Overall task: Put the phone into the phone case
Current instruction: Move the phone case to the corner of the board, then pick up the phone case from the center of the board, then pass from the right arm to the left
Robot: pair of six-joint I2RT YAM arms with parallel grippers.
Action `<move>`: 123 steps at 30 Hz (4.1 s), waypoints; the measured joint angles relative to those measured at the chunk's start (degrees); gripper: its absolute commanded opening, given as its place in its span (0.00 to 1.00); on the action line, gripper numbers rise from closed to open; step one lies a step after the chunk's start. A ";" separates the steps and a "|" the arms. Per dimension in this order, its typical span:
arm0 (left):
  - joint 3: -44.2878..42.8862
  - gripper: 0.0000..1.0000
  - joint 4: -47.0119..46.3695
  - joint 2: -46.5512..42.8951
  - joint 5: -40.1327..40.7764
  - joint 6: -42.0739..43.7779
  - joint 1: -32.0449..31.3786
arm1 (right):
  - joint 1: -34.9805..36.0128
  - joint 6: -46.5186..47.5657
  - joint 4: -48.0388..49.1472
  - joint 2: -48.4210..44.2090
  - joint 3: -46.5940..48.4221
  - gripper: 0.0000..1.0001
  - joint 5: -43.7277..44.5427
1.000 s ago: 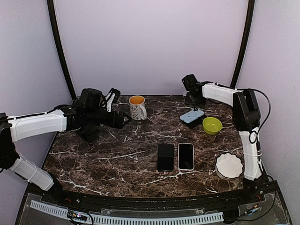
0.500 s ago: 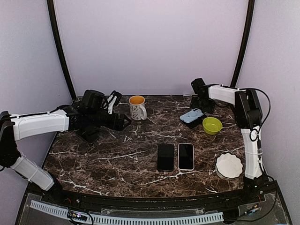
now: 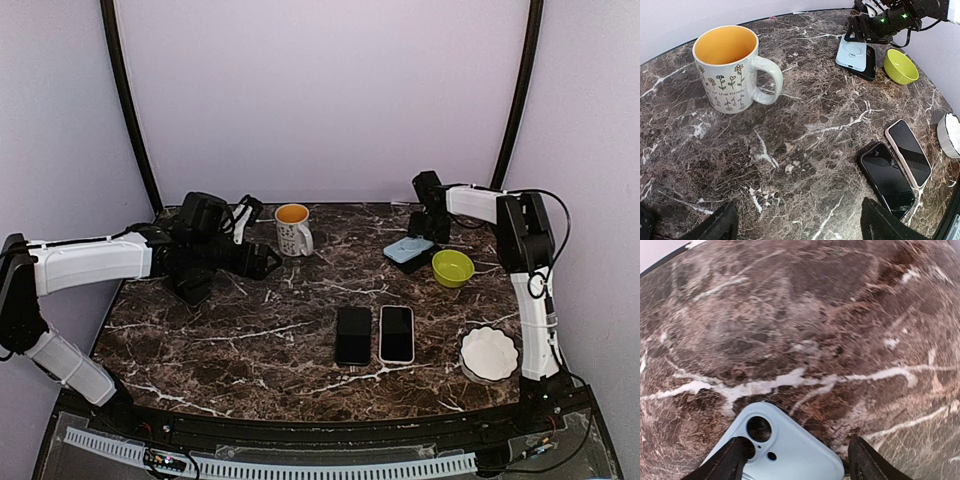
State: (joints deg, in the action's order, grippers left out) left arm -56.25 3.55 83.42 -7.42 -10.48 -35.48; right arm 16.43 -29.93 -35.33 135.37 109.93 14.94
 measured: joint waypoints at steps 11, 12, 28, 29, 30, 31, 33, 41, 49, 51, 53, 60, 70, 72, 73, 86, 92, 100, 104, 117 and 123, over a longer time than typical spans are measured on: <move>-0.04 0.87 0.00 0.04 -0.02 0.28 0.02 | 3.56 10.49 10.51 -5.29 -10.91 0.62 -3.69; -0.04 0.87 0.00 0.04 -0.02 0.33 0.02 | 4.37 11.47 11.28 -6.32 -12.57 0.61 -4.22; -0.09 0.87 0.02 0.04 -0.52 0.42 0.04 | 10.99 17.88 12.66 -12.41 -19.78 0.78 -8.55; -0.09 0.87 0.02 0.04 -0.57 0.42 0.02 | 10.93 16.46 12.20 -12.79 -19.78 0.78 -8.02; -0.09 0.87 0.02 0.04 -0.66 0.42 0.02 | 10.91 14.84 11.30 -13.27 -19.80 0.78 -7.56; -0.09 0.87 0.02 0.04 -0.70 0.42 0.04 | 10.86 13.09 10.67 -13.90 -19.85 0.77 -7.30; -0.09 0.87 0.04 0.04 -0.74 0.42 0.04 | 10.64 9.57 9.79 -15.41 -20.39 0.73 -7.48; -0.98 0.87 0.59 0.04 -1.70 0.39 0.04 | 9.20 -2.60 11.96 -22.21 -31.58 0.43 -16.52; -0.98 0.87 0.92 0.04 -2.16 0.39 0.04 | 8.52 -6.86 13.79 -22.23 -33.86 0.43 -21.55; -0.98 0.87 0.92 0.04 -2.19 0.39 0.04 | 8.37 -7.30 14.86 -21.77 -33.86 0.42 -22.36; -0.98 0.87 0.92 0.04 -2.19 0.39 0.04 | 8.26 -7.69 15.65 -21.09 -33.86 0.42 -23.10; -0.98 0.87 0.92 0.04 -2.23 0.42 0.04 | 7.54 -8.81 18.58 -19.80 -33.86 0.18 -26.82; -0.98 0.87 0.96 0.04 -2.60 0.42 0.04 | 6.51 -9.99 22.08 -19.71 -33.42 0.00 -31.32; -0.98 0.87 0.96 0.04 -2.62 0.42 0.02 | 6.49 -9.99 22.14 -19.85 -33.42 0.00 -31.93; -0.98 0.87 0.96 0.04 -2.62 0.42 0.04 | 6.51 -9.99 22.14 -20.00 -33.42 0.00 -32.15; 0.04 0.85 -0.50 -1.88 -2.67 1.07 0.04 | 15.13 -12.55 22.08 -30.64 -33.27 0.00 -26.82; 5.40 0.64 -8.37 -9.35 -4.83 4.57 -0.15 | 21.62 -17.27 25.51 -35.34 -33.18 0.00 -24.00; 23.41 0.74 -30.67 -20.92 6.45 32.41 -17.57 | 27.39 -20.15 27.43 -37.03 -32.24 0.00 -23.89; 30.01 0.80 -44.17 -21.64 14.64 49.79 -22.71 | 29.46 -20.31 27.78 -39.58 -31.04 0.00 -24.06; 29.59 0.84 -68.19 -3.50 26.64 79.95 -27.12 | 34.71 -21.70 30.64 -43.23 -30.75 0.00 -24.41; 26.77 0.73 -76.70 3.17 30.60 86.14 -27.17 | 35.52 -22.82 31.36 -43.23 -30.75 0.00 -25.20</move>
State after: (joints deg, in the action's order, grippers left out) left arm -29.47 -73.14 86.59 23.18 75.66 -62.65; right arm 51.94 -52.75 -3.97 92.14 79.18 -10.26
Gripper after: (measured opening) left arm 0.823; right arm 0.037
